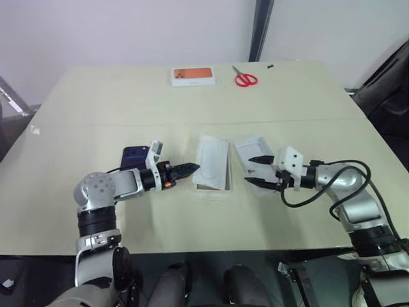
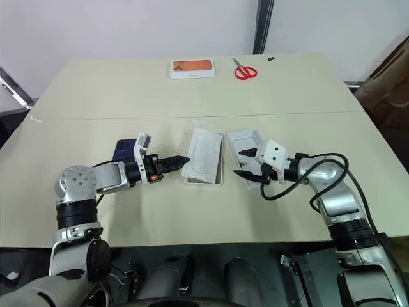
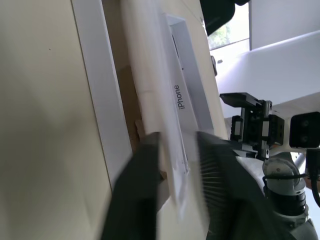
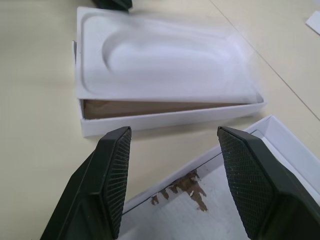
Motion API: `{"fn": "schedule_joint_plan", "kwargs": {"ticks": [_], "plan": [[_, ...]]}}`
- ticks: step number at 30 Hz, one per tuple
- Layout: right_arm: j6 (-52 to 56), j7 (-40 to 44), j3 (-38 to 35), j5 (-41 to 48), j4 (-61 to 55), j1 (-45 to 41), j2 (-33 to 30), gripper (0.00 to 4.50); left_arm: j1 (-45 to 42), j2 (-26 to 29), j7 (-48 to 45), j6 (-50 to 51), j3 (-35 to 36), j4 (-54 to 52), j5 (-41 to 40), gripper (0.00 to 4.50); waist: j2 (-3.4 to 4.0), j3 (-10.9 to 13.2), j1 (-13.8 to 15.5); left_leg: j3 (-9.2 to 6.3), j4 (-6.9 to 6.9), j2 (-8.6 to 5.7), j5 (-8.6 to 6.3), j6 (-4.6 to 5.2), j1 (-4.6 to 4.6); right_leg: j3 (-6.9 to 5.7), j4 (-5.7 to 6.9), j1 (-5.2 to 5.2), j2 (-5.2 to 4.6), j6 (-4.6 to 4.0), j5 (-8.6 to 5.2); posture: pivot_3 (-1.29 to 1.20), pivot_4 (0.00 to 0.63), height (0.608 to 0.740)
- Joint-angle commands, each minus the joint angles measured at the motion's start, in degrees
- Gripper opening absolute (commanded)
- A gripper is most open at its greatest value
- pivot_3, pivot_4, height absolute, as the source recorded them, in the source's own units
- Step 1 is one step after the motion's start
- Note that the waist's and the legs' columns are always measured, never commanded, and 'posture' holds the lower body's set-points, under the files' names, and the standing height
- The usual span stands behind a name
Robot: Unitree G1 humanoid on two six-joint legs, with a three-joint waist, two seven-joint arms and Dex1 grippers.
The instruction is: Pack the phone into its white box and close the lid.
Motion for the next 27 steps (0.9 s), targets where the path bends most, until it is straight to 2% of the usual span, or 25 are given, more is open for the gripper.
{"fn": "schedule_joint_plan", "kwargs": {"ticks": [1, 3, 4, 7, 11, 14, 16, 17, 18, 22, 27], "plan": [[-0.4, -0.7, -0.2, 0.2, -1.4, -2.0, 0.7, 2.88, -1.2, 1.0, -0.4, 1.7, 0.7, -2.3, -2.3, 3.26, 0.00, 0.0, 0.0, 0.00, 0.00, 0.00, 0.00, 0.00, 0.00, 0.00, 0.00, 0.00, 0.00, 0.00, 0.00, 0.00, 0.150, 0.734], [-0.3, -0.9, 0.0, 0.2, -0.9, -2.8, 1.3, 2.88, -1.5, 2.0, -1.4, 1.2, 0.3, -3.5, -2.7, 4.22, 0.00, 0.0, 0.0, 0.00, 0.00, 0.00, 0.00, 0.00, 0.00, 0.00, 0.00, -0.01, 0.00, 0.00, 0.00, 0.00, 0.150, 0.734], [-0.2, -1.4, 0.0, 0.3, -0.9, -3.3, 1.9, 2.88, -1.7, 2.4, -1.7, 1.1, 0.5, -3.7, -3.0, 4.48, 0.00, 0.0, -0.1, 0.00, -0.02, 0.00, 0.00, 0.00, 0.00, 0.00, 0.00, -0.02, 0.00, 0.00, 0.00, 0.00, 0.150, 0.734], [0.6, -2.9, -0.1, 0.8, -1.1, -4.9, 4.0, 2.88, -2.1, 4.4, -3.4, -0.3, 0.3, -4.3, -3.4, 4.48, 0.00, 0.0, -0.1, 0.00, -0.03, 0.01, 0.00, -0.01, 0.00, 0.00, 0.00, -0.02, 0.01, 0.00, 0.00, 0.00, 0.150, 0.734], [4.3, -4.8, 1.7, -0.1, -2.0, -7.4, 6.9, 2.88, -0.8, 8.8, -8.4, -9.5, -2.7, -6.7, -0.2, 4.48, 0.01, 0.0, -0.1, 0.00, -0.07, 0.01, 0.03, -0.05, 0.00, 0.01, 0.00, -0.05, 0.01, 0.00, 0.00, 0.00, 0.150, 0.734], [3.4, -5.7, 4.7, -3.0, -2.1, -8.1, 8.2, 2.11, 0.1, 11.5, -12.0, -17.5, -4.4, -6.8, 2.8, 4.50, 0.01, 0.0, -0.1, 0.00, -0.07, 0.01, 0.03, -0.06, 0.00, 0.01, -0.01, -0.05, 0.01, -0.01, 0.00, 0.00, 0.150, 0.734], [3.7, -7.3, 6.8, -5.4, -1.5, -9.0, 9.3, 1.15, 1.2, 12.2, -15.6, -24.2, -5.0, -6.9, 4.5, 4.50, 0.01, 0.0, -0.1, 0.00, -0.08, 0.00, 0.03, -0.06, 0.00, 0.01, -0.03, -0.05, -0.01, -0.01, 0.00, 0.00, 0.150, 0.734], [3.4, -7.9, 8.1, -7.2, -1.1, -9.3, 9.6, 0.45, 1.8, 13.2, -16.5, -26.1, -6.2, -6.5, 6.0, 4.50, 0.01, 0.0, 0.0, 0.01, -0.09, 0.00, 0.03, -0.06, 0.00, 0.02, -0.04, -0.06, -0.01, -0.01, 0.00, 0.00, 0.150, 0.734], [2.8, -8.6, 9.6, -9.4, -0.6, -9.7, 9.5, 0.12, 2.5, 13.8, -17.7, -29.1, -7.3, -6.5, 7.6, 4.50, 0.01, 0.0, 0.0, 0.01, -0.09, 0.00, 0.03, -0.06, 0.00, 0.01, -0.04, -0.06, -0.01, -0.01, 0.00, 0.00, 0.150, 0.734], [2.9, -9.3, 13.3, -13.9, 0.3, -11.3, 9.6, 0.04, 7.0, 17.4, -24.5, -40.4, -11.6, -6.9, 13.6, 4.50, 0.02, 0.0, -0.1, 0.01, -0.14, -0.01, 0.04, -0.06, 0.00, 0.03, -0.05, -0.08, -0.02, -0.01, 0.00, 0.00, 0.150, 0.734], [3.8, -6.1, 17.4, -17.0, -1.1, -12.5, 8.8, 0.04, 8.4, 17.4, -25.4, -43.1, -11.9, -5.3, 14.2, 4.50, 0.02, 0.0, 0.0, -0.01, -0.16, -0.01, 0.04, -0.06, 0.00, 0.01, -0.06, -0.09, -0.02, -0.02, 0.00, 0.00, 0.150, 0.734]]}}
